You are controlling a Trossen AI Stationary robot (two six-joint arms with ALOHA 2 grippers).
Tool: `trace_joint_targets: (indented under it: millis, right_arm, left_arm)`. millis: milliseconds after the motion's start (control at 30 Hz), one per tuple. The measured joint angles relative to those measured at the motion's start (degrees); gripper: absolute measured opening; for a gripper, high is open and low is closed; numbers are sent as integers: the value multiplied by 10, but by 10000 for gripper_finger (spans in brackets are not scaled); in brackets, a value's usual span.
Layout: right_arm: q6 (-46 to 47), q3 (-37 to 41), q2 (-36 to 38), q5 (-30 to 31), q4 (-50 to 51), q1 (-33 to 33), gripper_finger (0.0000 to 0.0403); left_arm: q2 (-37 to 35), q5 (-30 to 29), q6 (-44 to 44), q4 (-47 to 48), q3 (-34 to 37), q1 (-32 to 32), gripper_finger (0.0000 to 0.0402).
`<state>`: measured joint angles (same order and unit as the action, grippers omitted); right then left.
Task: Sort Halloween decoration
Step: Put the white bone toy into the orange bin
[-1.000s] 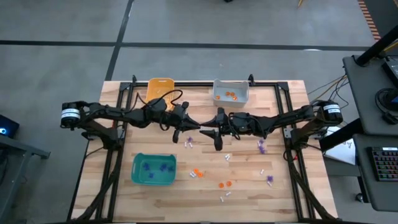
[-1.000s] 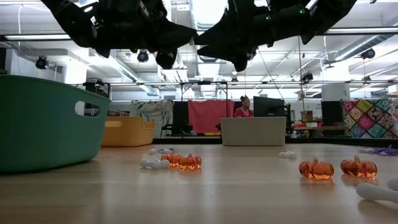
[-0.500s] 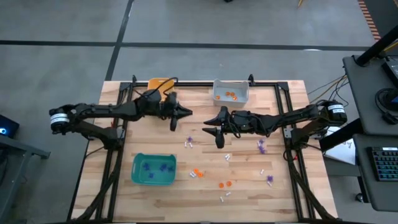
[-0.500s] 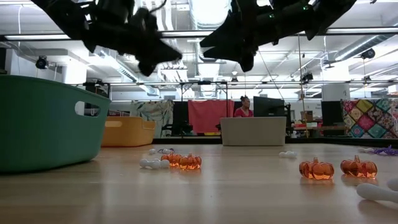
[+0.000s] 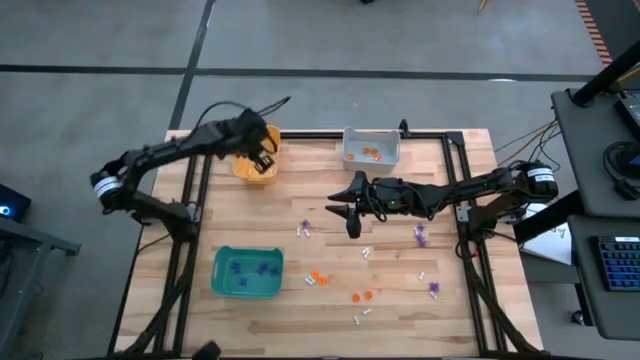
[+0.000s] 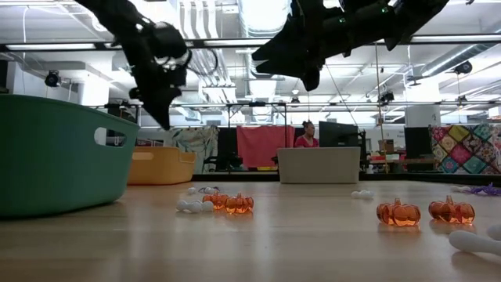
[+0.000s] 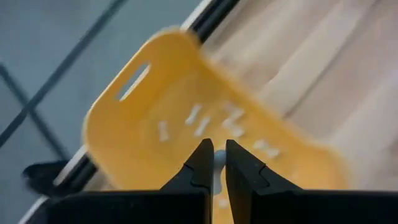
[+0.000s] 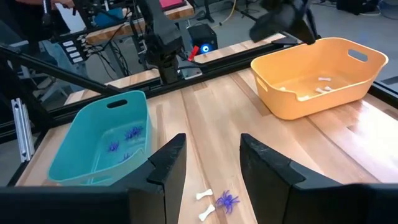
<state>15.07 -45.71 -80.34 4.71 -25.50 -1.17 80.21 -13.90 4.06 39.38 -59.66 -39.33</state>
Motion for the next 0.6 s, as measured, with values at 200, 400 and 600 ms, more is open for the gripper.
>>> trace_joint_targets:
  millis: [200,400,600]
  right_arm:
    - [0,0,0,0,1,0,137]
    - [0,0,0,0,2,0,137]
    - [0,0,0,0,4,0,135]
  left_arm:
    - [127,22,146,102,-98,-49,0]
    - [218,76,307,180,-169,-53,0]
    - [248,91,352,185,-178,-58,1]
